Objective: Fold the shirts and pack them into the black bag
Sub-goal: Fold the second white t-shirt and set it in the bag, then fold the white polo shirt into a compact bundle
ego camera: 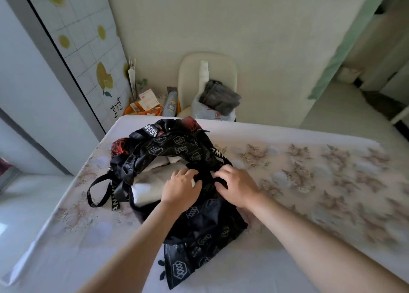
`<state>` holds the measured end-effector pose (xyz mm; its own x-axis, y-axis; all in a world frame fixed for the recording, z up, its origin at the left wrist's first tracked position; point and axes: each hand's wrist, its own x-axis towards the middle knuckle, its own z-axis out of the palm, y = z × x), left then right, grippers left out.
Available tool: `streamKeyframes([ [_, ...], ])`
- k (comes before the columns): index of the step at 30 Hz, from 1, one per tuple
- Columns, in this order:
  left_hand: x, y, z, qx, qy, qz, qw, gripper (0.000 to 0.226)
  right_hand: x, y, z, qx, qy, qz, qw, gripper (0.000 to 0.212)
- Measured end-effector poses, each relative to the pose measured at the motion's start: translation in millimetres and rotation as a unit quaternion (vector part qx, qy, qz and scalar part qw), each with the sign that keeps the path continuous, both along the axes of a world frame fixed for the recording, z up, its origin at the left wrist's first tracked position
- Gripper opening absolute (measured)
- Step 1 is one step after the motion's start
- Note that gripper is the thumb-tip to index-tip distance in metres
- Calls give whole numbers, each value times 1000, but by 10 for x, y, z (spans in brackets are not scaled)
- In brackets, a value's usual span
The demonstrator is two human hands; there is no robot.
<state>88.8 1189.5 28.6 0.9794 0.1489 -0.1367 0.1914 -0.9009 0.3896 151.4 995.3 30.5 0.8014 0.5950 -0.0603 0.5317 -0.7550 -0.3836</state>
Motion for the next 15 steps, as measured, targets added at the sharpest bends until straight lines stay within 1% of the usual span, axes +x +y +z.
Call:
streamKeyframes([
  [1,69,-243,61,-19,-10,-14,1000,40,10,-250,49,0,-2,-15,1000,41],
  [3,216,-787,167,-45,-16,-48,998,36,32,-799,136,-2,-10,-50,999,53],
  [4,293,-1087,209,-57,-13,-63,996,36,39,-1102,180,-4,-21,-69,997,53],
  [6,419,-1756,265,-75,-3,-91,993,36,54,-1788,188,-14,-38,-106,993,42],
  [7,469,-2120,273,-79,0,-103,991,37,57,-2155,178,-24,-38,-124,991,43],
  [9,526,-2887,267,-84,5,-127,988,37,14,-2944,141,-41,-23,-163,985,54],
  [10,538,-3297,274,-85,7,-144,986,37,-35,-3372,114,-46,-11,-184,982,55],
  [13,570,-4432,254,-88,17,-207,974,36,-250,-4579,55,-66,4,-236,970,38],
  [15,575,-5298,265,-96,36,-255,961,35,-493,-5445,31,-59,17,-304,951,36],
])
